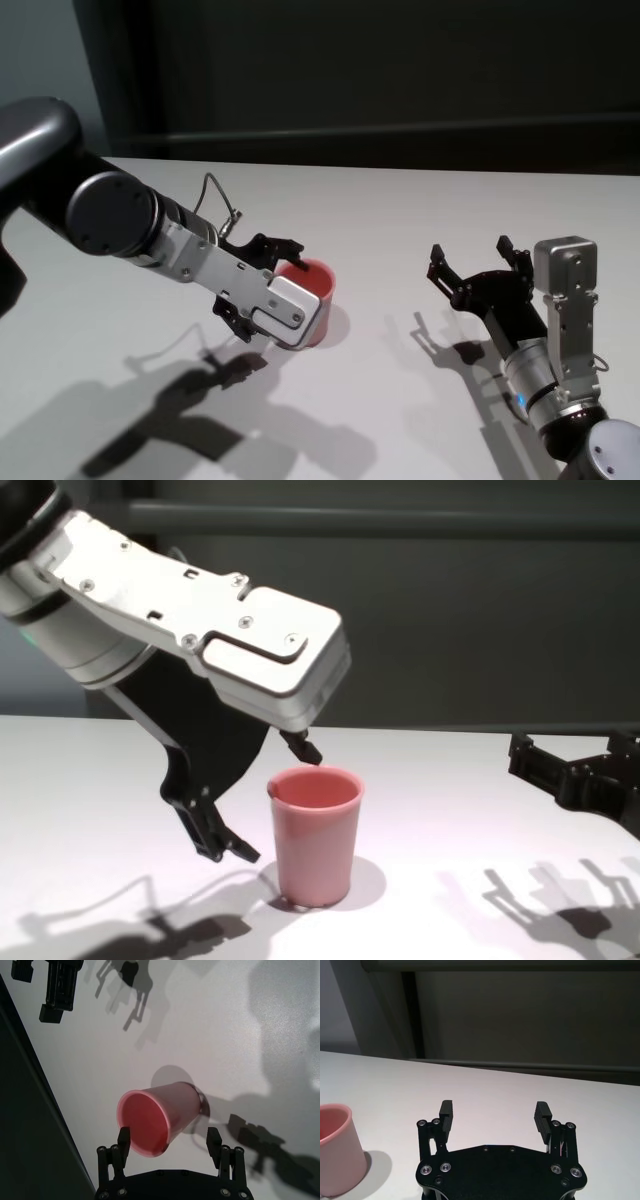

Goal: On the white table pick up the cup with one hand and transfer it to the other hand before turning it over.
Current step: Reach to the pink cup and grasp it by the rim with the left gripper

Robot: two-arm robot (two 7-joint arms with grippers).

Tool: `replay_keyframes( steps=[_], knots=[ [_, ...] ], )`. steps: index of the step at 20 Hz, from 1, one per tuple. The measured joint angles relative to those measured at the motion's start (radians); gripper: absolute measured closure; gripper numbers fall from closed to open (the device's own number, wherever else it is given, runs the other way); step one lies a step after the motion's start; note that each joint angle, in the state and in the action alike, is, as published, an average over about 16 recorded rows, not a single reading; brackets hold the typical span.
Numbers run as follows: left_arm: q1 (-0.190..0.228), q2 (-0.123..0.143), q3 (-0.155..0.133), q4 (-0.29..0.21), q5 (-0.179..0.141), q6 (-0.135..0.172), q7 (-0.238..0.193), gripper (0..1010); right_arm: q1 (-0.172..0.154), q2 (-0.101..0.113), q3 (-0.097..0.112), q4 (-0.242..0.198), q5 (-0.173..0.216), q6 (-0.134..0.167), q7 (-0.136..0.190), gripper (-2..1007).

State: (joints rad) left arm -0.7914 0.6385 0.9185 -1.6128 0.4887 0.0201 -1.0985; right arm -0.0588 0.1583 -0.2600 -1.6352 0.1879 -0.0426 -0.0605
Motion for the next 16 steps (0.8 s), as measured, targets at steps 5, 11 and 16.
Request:
replay_keyframes(
  steps=[5,11,16],
  knots=[
    [-0.024,-0.022,0.026,0.036,0.001,-0.014,-0.01,7,0.0,0.0,0.0,0.0,0.0,0.0,0.0,3],
    [-0.047,-0.043,0.054,0.078,-0.001,-0.026,-0.021,7,0.0,0.0,0.0,0.0,0.0,0.0,0.0,3],
    [-0.063,-0.053,0.075,0.104,-0.002,-0.031,-0.033,7,0.0,0.0,0.0,0.0,0.0,0.0,0.0,3]
  ],
)
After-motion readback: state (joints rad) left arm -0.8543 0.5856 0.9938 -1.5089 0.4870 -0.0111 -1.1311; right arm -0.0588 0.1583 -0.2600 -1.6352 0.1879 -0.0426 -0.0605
